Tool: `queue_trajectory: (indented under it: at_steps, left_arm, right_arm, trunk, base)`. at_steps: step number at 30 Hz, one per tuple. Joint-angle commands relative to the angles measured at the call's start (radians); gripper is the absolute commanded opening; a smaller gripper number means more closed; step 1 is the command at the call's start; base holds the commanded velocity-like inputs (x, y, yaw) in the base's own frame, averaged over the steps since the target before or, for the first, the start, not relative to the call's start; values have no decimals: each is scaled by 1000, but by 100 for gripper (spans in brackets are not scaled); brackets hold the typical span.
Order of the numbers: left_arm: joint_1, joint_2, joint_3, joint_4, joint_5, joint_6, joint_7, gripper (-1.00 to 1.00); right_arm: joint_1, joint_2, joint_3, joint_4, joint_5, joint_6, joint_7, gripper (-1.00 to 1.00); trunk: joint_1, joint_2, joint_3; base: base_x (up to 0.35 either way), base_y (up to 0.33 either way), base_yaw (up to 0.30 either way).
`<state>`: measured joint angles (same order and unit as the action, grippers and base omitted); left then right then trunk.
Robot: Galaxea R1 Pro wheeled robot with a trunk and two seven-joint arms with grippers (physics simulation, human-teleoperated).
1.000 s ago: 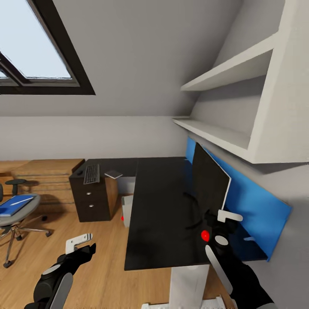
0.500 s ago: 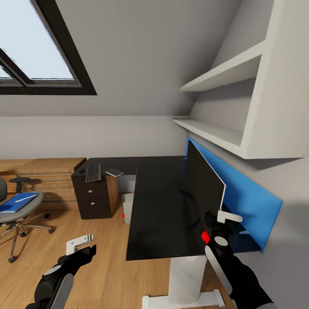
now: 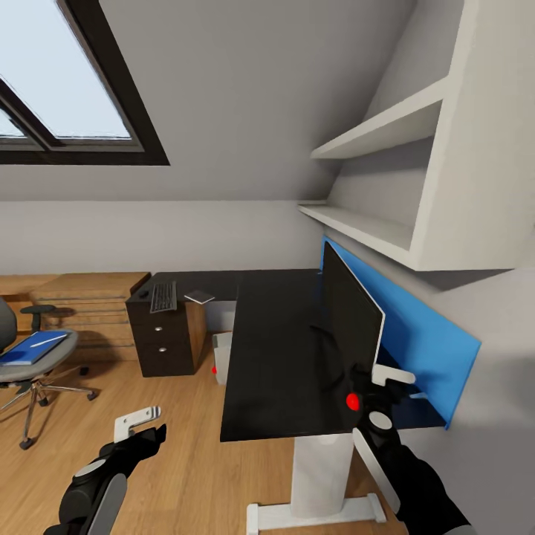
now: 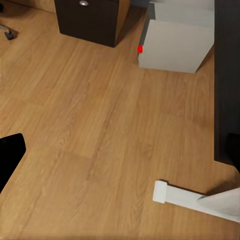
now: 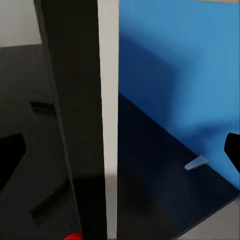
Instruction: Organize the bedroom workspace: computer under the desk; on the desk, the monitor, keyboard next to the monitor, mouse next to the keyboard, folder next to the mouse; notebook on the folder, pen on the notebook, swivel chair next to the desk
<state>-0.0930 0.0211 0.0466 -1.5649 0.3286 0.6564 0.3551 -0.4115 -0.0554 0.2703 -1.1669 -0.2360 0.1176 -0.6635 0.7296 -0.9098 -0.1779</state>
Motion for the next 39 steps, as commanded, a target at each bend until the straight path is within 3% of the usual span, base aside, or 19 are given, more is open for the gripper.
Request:
queue_trajectory:
  at_steps: [1, 9, 11, 15, 25, 26, 31, 39]
  left_arm:
    - [-1, 0, -1, -1, 11, 3, 8, 100]
    - [-2, -2, -4, -1, 11, 2, 8, 100]
    - [-2, -2, -4, -1, 11, 2, 8, 100]
    - [-2, -1, -4, -1, 11, 2, 8, 100]
    - [-2, 2, -1, -1, 8, 6, 9, 100]
    - [-1, 2, -4, -1, 7, 2, 9, 100]
    - [-2, 1, -6, -3, 7, -2, 9, 100]
    - [-1, 1, -5, -3, 7, -3, 8, 100]
  right_arm:
    - [-1, -1, 5, -1, -3, 6, -6, 100]
    - [-1, -5, 11, -14, -1, -38, 19, 100]
    - [1, -12, 13, -28, 24, -67, 22, 100]
    - [2, -17, 13, -32, 35, -101, 30, 100]
    - [2, -18, 12, -30, 38, -111, 51, 100]
    - [2, -18, 12, -29, 40, -112, 105, 100]
    - [2, -20, 12, -27, 41, -112, 148, 100]
    - [2, -20, 12, -27, 42, -112, 158, 100]
  trunk:
    - [0, -1, -2]
    - [0, -1, -2]
    - [0, -1, -2]
    - [0, -1, -2]
    - [0, -1, -2]
    - [0, -1, -2]
    - [0, -1, -2]
    - [0, -1, -2]
  base:
    - [0, 0, 0]
    - [0, 0, 0]
    - [0, 0, 0]
    - [0, 0, 0]
    - [0, 0, 0]
    - [0, -224, 0]
    - [0, -78, 0]
    - [0, -149, 0]
